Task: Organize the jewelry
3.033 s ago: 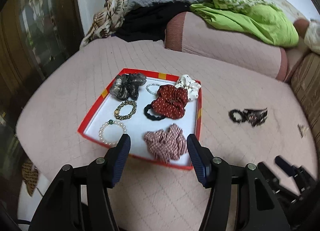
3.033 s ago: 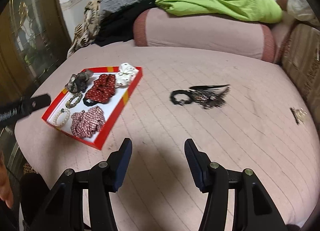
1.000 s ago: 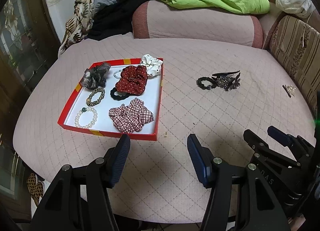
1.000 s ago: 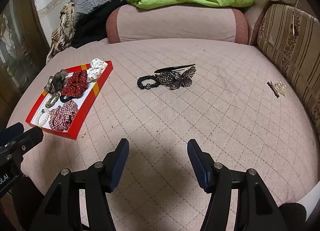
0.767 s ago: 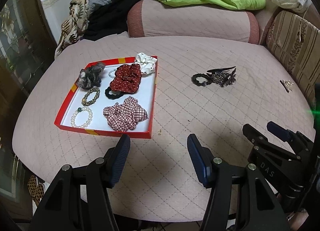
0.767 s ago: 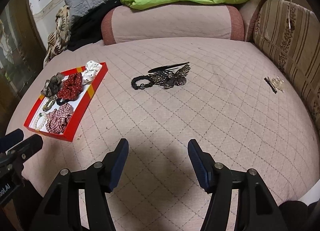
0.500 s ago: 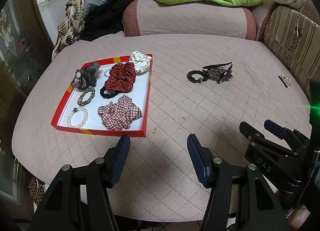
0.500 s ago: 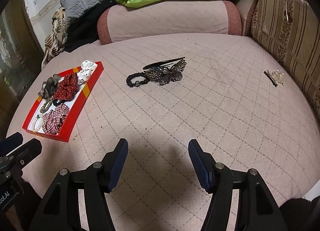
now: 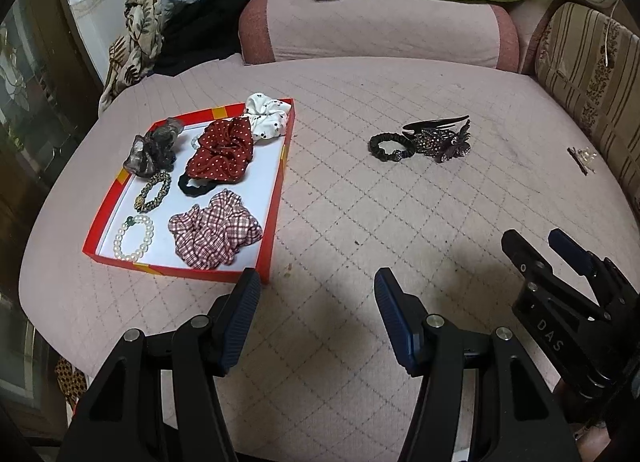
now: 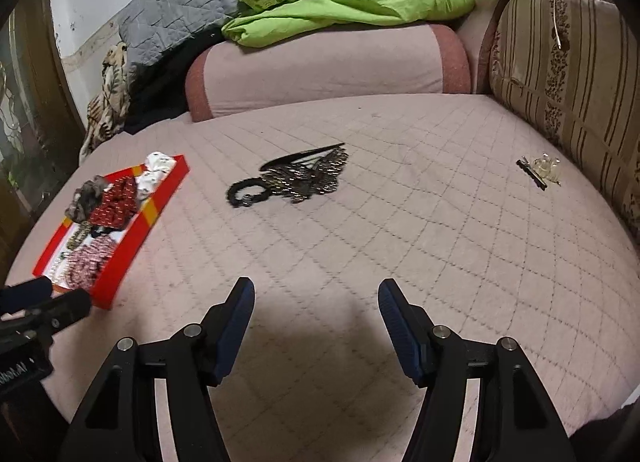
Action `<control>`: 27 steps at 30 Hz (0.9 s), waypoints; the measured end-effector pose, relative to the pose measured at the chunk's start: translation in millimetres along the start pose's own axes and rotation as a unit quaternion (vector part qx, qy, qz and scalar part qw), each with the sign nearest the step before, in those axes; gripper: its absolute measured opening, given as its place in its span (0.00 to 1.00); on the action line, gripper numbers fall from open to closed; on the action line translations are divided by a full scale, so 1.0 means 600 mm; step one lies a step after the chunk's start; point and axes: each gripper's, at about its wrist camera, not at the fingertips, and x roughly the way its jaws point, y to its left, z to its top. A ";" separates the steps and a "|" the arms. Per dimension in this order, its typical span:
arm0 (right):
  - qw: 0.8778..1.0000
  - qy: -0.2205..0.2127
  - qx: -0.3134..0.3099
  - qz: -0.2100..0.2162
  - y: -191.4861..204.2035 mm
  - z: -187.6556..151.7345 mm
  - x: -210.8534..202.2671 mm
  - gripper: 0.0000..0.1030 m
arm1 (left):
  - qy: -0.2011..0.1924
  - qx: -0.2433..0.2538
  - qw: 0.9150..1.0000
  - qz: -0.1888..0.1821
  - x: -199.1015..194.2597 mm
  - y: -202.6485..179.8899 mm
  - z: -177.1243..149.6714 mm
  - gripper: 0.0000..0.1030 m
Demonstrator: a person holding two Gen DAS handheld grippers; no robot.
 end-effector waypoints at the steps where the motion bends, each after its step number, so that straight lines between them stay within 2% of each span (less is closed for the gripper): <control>1: 1.000 0.003 0.002 0.001 -0.005 0.000 0.005 0.67 | 0.000 0.001 1.000 0.001 0.002 -0.003 0.001 0.57; 12: 1.000 0.011 0.021 0.011 -0.024 -0.001 0.015 0.67 | -0.005 0.008 1.000 0.010 -0.005 -0.011 -0.001 0.57; 27: 0.999 0.017 -0.022 -0.019 0.018 -0.008 -0.044 0.67 | -0.080 -0.020 0.997 -0.002 -0.092 0.025 -0.008 0.57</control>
